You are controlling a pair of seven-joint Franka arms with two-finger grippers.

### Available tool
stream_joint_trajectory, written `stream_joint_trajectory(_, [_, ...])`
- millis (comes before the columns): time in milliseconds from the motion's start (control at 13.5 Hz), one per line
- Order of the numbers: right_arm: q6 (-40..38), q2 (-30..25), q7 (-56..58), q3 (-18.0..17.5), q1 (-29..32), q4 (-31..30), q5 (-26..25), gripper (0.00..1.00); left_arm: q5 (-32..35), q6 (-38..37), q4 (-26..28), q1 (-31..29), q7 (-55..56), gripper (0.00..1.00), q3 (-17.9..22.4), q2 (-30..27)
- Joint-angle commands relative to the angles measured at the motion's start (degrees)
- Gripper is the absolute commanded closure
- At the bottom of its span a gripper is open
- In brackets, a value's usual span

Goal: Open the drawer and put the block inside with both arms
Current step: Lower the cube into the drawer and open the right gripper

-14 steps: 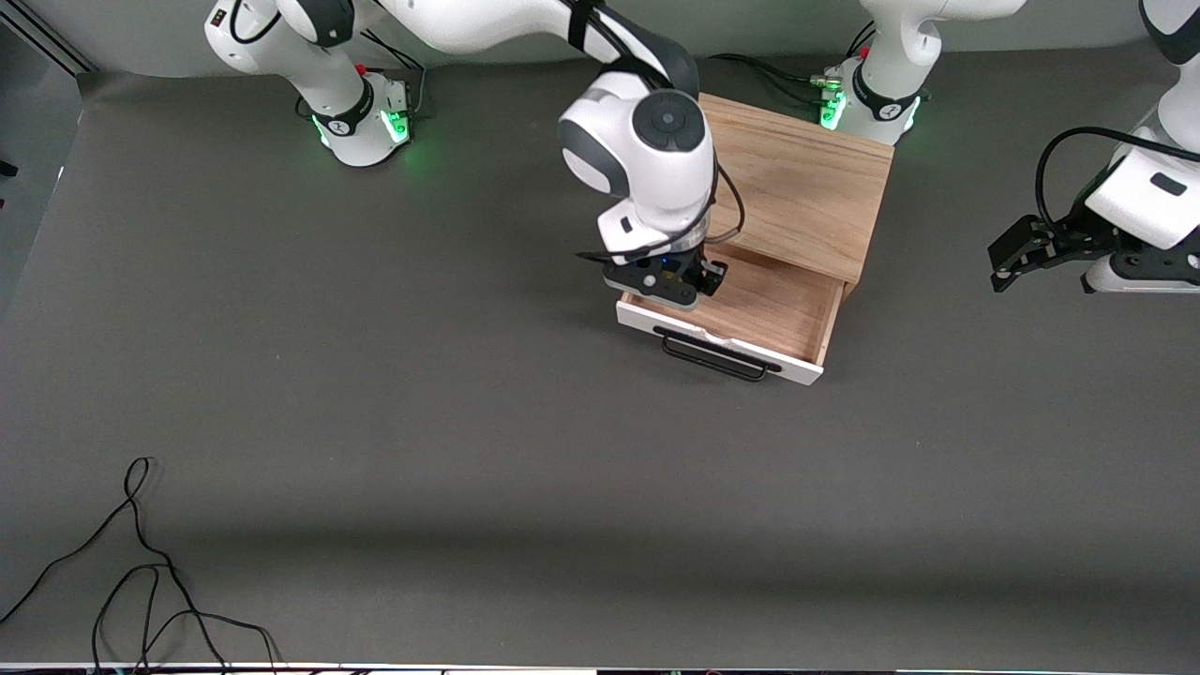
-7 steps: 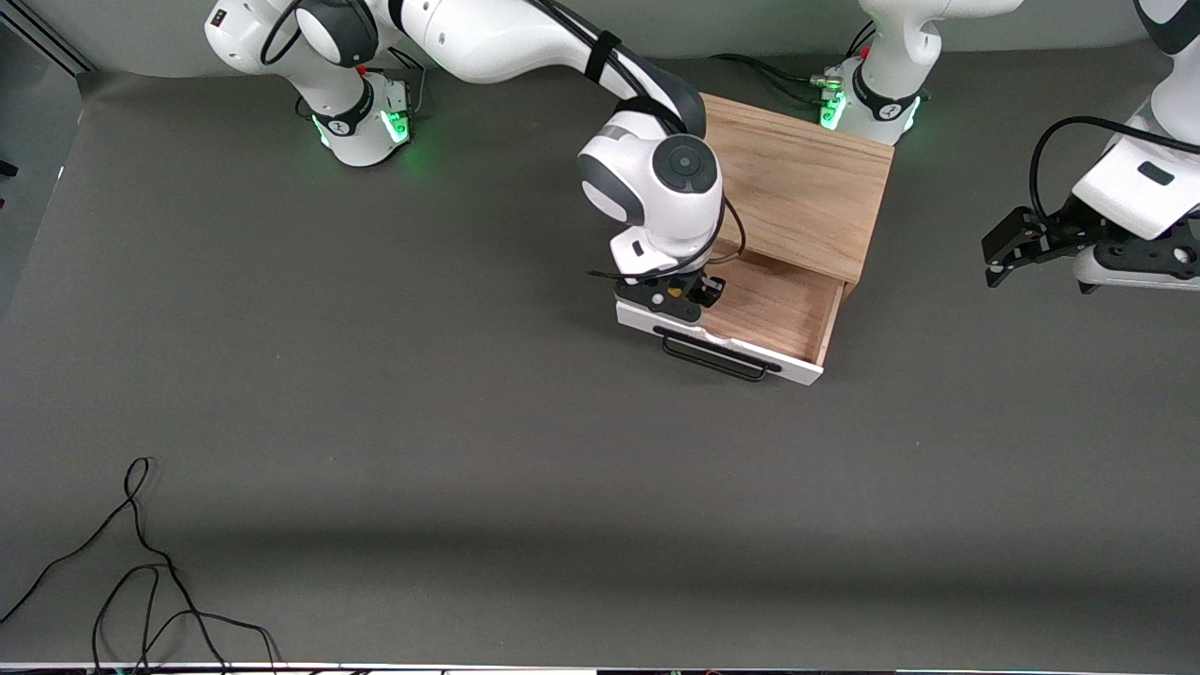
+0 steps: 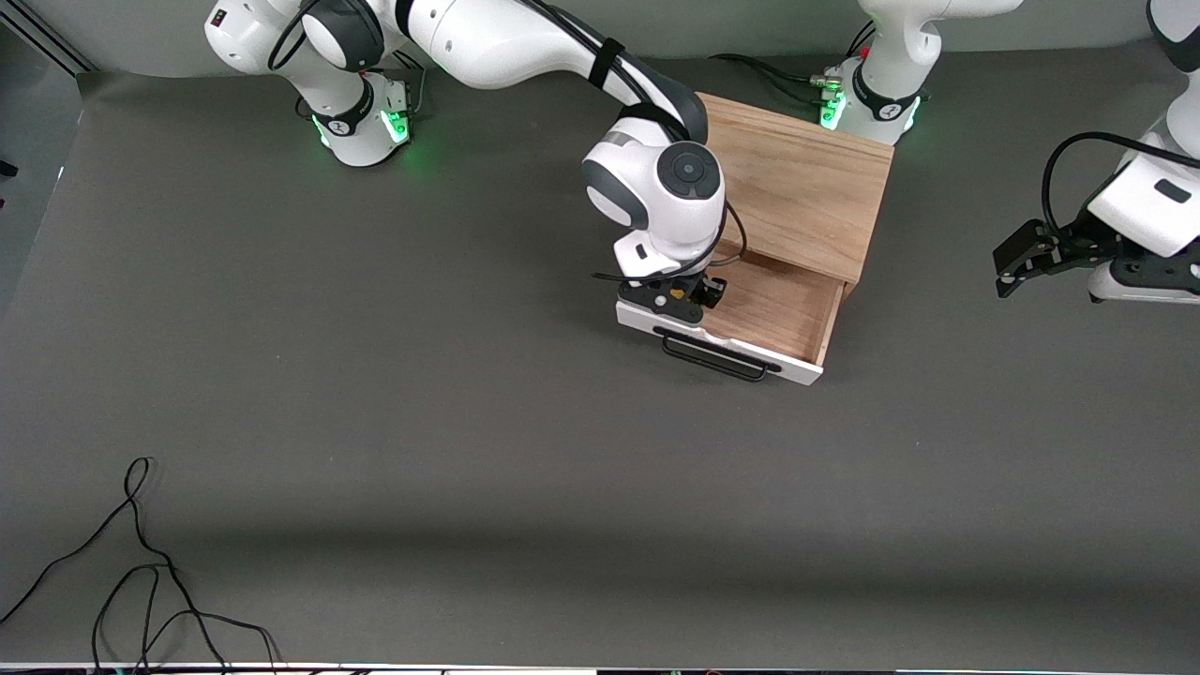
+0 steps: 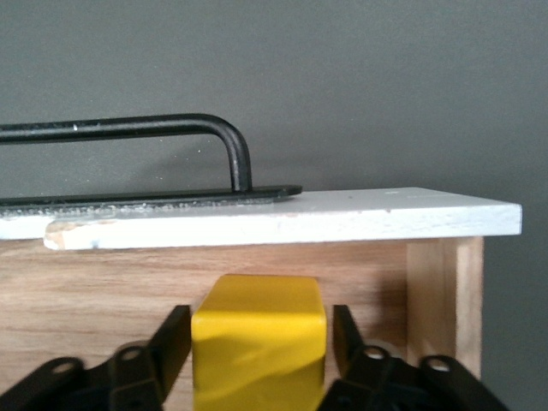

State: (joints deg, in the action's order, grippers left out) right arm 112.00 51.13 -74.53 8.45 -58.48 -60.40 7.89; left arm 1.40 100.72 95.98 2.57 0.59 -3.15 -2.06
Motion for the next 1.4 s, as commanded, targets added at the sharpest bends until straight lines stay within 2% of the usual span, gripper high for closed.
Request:
stream_joint_trajectory(0, [-0.7,-0.1,-1.2,0.2,0.1,1.8,1.1,0.00,0.4,-1.8,-1.8,-0.8,-1.5,0.00,0.2,0.7])
stream_joint_trajectory(222, [-5.6,-3.9,-1.3,0.5,0.6,2.2,1.0,0.00,0.3,-1.8,-1.8,-1.3,-1.0,0.00,0.2,0.7])
stream_joint_trajectory(370, [-10.6,-8.3,-1.1,0.9,1.7,2.1,1.0,0.00,0.3,-1.8,-1.8,-1.4,-1.1,0.00,0.2,0.7])
stream_joint_trajectory(517, [-13.8,-14.0,-0.4,0.3,5.5,1.2,1.1,0.00,0.3,-1.8,-1.8,-1.4,-1.2,0.00,0.4,0.7])
stream_joint_trajectory(739, [-16.5,-25.4,10.5,-0.1,11.6,-8.6,1.0,0.00,0.3,-2.0,-1.8,-1.4,-1.2,0.00,0.4,0.7])
stream_joint_trajectory(813, [-16.6,-29.7,14.0,-0.9,14.7,-12.5,1.0,0.00,0.3,-2.6,-1.8,-1.3,-1.2,0.00,0.4,0.7])
stream_joint_trajectory(1035, [-18.7,-40.2,28.3,-6.7,27.8,-21.5,0.2,0.00,0.3,-2.8,-1.8,-1.4,-1.2,0.00,0.4,0.7])
stream_joint_trajectory(1330, [-21.4,-47.4,49.9,-7.0,42.4,-27.6,0.2,0.00,0.2,-2.8,-1.8,-1.4,-1.2,0.00,0.4,0.7])
